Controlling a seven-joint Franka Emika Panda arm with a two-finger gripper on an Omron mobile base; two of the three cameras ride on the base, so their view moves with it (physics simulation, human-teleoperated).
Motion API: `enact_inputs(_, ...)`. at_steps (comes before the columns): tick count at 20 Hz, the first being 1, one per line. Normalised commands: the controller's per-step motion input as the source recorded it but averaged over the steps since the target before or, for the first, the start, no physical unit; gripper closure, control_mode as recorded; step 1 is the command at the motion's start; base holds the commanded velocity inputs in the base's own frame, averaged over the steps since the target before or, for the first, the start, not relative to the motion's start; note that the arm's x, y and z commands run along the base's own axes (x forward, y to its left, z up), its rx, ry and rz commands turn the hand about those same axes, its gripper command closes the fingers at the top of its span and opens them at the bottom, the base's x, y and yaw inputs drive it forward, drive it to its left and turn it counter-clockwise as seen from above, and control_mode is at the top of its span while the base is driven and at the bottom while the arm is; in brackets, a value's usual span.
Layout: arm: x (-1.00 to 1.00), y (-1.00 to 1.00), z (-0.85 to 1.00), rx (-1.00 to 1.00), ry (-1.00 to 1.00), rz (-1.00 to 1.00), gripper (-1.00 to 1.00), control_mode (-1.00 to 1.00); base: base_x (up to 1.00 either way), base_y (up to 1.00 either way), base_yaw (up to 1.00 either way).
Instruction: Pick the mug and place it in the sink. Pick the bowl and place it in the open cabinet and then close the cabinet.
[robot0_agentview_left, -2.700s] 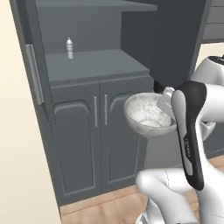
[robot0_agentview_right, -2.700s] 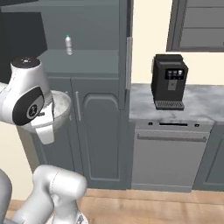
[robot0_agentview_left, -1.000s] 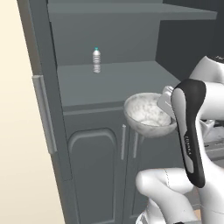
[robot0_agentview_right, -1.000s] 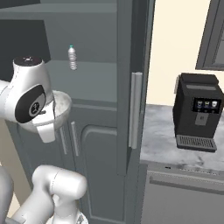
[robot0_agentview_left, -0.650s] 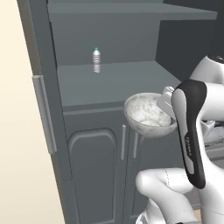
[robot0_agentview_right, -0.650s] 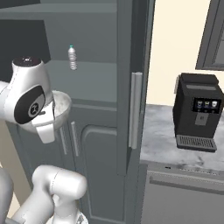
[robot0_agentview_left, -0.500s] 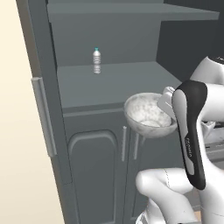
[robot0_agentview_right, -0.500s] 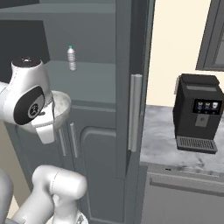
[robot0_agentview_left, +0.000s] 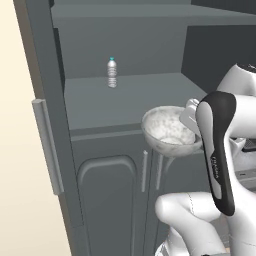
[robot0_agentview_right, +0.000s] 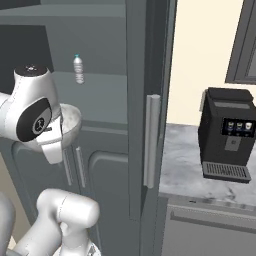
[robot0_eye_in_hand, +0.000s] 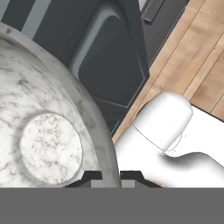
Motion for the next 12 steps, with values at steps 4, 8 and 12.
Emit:
enact_inputs(4, 0.00, 0.00, 0.00, 0.00, 0.00, 0.00, 1.00, 1.00, 0.17, 0.00, 0.00)
enact_inputs(8, 0.00, 0.00, 0.00, 0.00, 0.00, 0.00, 1.00, -1.00, 0.03, 0.00, 0.00)
enact_inputs(12, 0.00, 0.00, 0.00, 0.00, 0.00, 0.00, 1.00, -1.00, 0.00, 0.00, 0.00)
